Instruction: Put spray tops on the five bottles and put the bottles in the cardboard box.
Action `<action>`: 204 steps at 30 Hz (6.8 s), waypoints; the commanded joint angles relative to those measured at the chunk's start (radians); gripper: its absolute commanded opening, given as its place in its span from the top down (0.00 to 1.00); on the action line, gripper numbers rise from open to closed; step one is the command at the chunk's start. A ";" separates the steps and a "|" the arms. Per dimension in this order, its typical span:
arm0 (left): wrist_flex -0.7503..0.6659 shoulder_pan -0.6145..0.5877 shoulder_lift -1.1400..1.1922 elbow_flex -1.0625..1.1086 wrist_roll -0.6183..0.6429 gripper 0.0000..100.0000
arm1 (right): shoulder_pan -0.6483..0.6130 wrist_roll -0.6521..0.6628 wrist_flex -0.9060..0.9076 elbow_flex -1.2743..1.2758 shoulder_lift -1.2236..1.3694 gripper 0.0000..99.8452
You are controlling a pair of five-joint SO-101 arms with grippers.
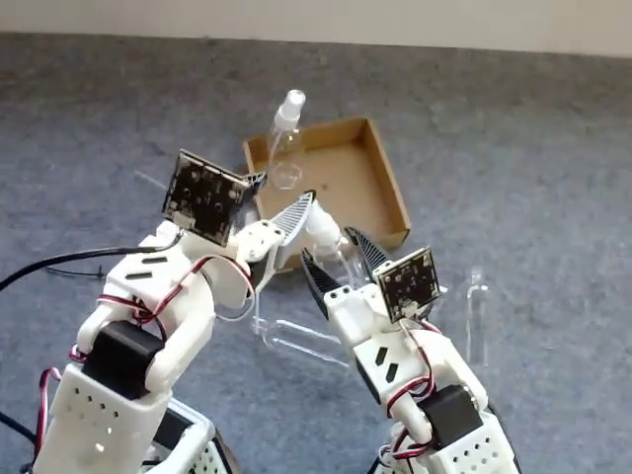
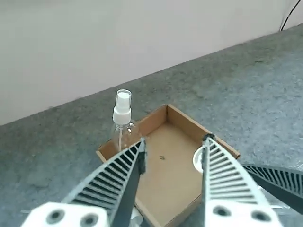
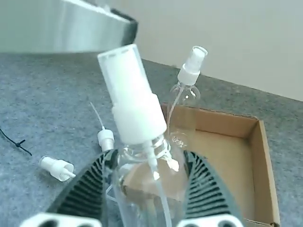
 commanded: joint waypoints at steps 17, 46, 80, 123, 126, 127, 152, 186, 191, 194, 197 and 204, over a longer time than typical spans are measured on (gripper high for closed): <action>0.262 -0.223 -0.004 -0.300 -0.051 0.81 | 0.166 0.219 -0.107 -0.036 -0.007 1.00; 0.035 -0.168 -0.458 0.472 -0.044 0.73 | -0.145 -0.160 -0.068 -0.869 0.964 1.00; -0.015 -0.254 -0.510 0.573 -0.052 0.76 | 0.203 -0.077 -0.015 -0.872 1.018 1.00; -0.169 -0.338 -0.509 0.677 -0.051 0.79 | 0.263 -0.084 -0.665 -1.279 1.995 1.00; -0.169 -0.338 -0.509 0.679 -0.051 0.79 | 0.263 -0.084 -0.665 -1.279 1.998 1.00; -0.169 -0.338 -0.509 0.679 -0.051 0.79 | 0.265 -0.084 -0.665 -1.279 1.997 1.00; -0.169 -0.338 -0.509 0.680 -0.051 0.79 | 0.259 -0.077 -0.572 -1.283 1.992 0.85; -0.170 -0.338 -0.507 0.680 -0.051 0.79 | 0.265 -0.078 -0.047 -1.762 1.991 0.79; -0.170 -0.343 -0.509 0.680 -0.051 0.79 | 0.277 -0.078 0.219 -1.975 1.991 0.79; -0.170 -0.343 -0.509 0.682 -0.051 0.79 | 0.283 -0.077 0.430 -2.129 1.991 0.79; -0.170 -0.343 -0.507 0.682 -0.051 0.79 | 0.289 -0.077 0.676 -2.262 1.992 0.79; -0.170 -0.341 -0.501 0.684 -0.051 0.79 | 0.334 -0.075 1.116 -2.493 1.994 0.79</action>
